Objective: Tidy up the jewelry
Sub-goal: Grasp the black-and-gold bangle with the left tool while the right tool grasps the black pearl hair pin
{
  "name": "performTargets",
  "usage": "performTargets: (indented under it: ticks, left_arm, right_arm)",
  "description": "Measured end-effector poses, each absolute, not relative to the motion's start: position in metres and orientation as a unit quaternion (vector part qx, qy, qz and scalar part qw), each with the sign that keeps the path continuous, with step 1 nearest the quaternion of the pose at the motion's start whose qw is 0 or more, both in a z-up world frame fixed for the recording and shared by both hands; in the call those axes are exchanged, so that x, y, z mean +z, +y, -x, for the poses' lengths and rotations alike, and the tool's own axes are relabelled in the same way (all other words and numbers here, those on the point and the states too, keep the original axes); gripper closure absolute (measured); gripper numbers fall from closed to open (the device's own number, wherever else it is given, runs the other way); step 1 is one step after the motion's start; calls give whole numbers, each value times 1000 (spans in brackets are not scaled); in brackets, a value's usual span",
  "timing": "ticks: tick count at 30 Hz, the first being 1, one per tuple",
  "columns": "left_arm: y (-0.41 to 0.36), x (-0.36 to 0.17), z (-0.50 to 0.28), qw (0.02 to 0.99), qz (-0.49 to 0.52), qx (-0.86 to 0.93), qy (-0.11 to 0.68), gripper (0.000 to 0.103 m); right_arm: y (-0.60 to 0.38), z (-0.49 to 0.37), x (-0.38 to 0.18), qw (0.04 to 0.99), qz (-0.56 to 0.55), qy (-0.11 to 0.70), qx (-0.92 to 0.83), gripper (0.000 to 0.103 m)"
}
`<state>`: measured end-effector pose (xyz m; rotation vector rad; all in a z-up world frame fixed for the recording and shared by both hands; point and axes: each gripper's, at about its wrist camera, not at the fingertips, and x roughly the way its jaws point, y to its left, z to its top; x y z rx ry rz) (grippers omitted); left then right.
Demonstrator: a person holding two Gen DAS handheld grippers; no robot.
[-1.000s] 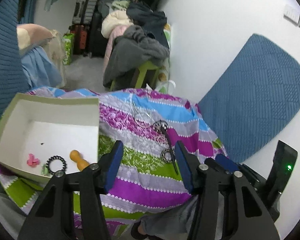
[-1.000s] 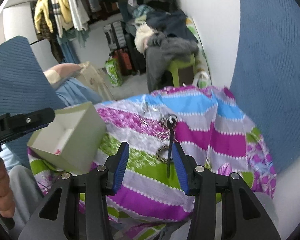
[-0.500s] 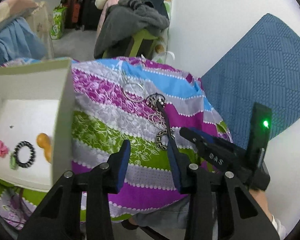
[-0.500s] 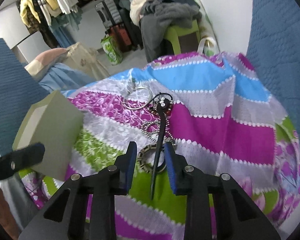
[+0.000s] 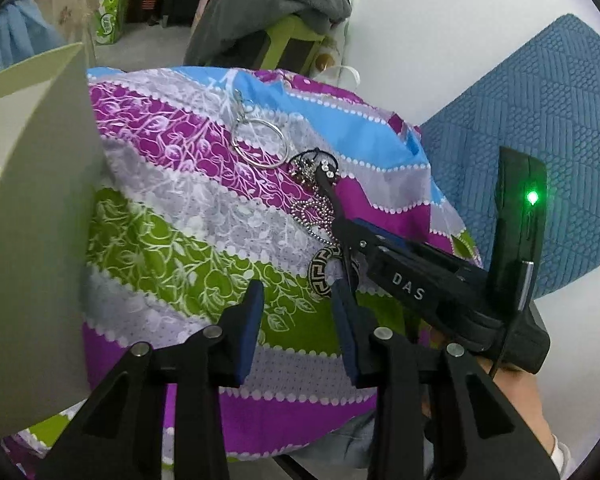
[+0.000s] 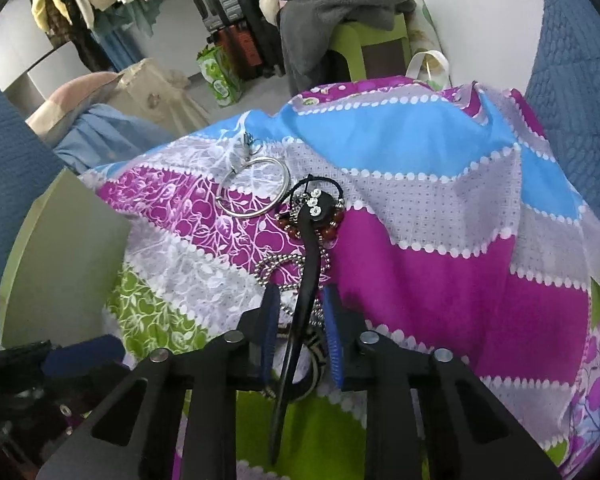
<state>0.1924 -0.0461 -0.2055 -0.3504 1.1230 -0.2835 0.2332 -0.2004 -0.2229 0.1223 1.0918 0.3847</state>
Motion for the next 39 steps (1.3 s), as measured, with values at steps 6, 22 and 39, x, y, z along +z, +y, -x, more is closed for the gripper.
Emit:
performTargets:
  ticks: [6,22,39]
  left_arm:
    - [-55,-214,-202,820,160,-137,532,67]
    - [-90,-234,-224,816,115,-149,547,67]
    - [-97,-246,-233,818,85,-129,553,93]
  right_arm:
    - [-211,-236,-226,828,-89,520,190,96]
    - [-251,-221,-211,841,-123,502,160,96]
    - [-237,-206,-206,844,-87,510,144,96]
